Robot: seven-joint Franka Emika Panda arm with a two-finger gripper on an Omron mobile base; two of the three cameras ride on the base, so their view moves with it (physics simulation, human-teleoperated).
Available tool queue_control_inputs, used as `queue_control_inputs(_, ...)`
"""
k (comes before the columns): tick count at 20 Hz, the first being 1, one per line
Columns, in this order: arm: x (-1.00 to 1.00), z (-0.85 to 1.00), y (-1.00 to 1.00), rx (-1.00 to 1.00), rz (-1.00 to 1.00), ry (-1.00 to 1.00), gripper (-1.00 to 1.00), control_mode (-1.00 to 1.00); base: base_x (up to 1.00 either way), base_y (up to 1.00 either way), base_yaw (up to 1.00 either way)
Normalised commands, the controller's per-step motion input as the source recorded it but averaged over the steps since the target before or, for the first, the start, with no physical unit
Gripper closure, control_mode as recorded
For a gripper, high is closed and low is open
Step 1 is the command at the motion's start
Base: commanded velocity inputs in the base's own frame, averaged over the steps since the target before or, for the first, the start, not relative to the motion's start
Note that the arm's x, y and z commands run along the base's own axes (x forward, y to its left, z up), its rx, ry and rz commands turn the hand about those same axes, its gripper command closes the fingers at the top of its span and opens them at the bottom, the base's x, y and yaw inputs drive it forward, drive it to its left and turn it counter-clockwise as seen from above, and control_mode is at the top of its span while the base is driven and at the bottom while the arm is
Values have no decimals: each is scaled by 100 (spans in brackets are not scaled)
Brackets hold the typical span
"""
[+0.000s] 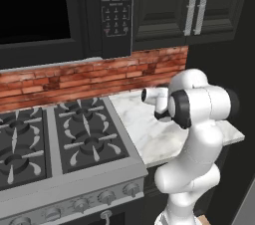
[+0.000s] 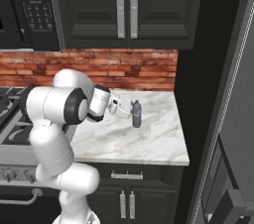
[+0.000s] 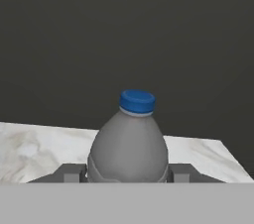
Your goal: Take the bottled waters from the counter and place them in the freezer to freeze. Close the freezer door after placing the bottles.
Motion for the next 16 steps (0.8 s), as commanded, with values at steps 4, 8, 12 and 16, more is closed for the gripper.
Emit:
queue_control_inputs(4,-46,83,32,0,0,-3,100,-100,0,0,0)
queue_control_inputs(8,-89,72,52,0,0,-3,100,-100,0,0,0)
queue_control_inputs(12,-100,85,50,0,-5,-2,100,-100,0,0,0)
queue_control_inputs(16,-100,100,39,0,-8,0,100,-100,0,0,0)
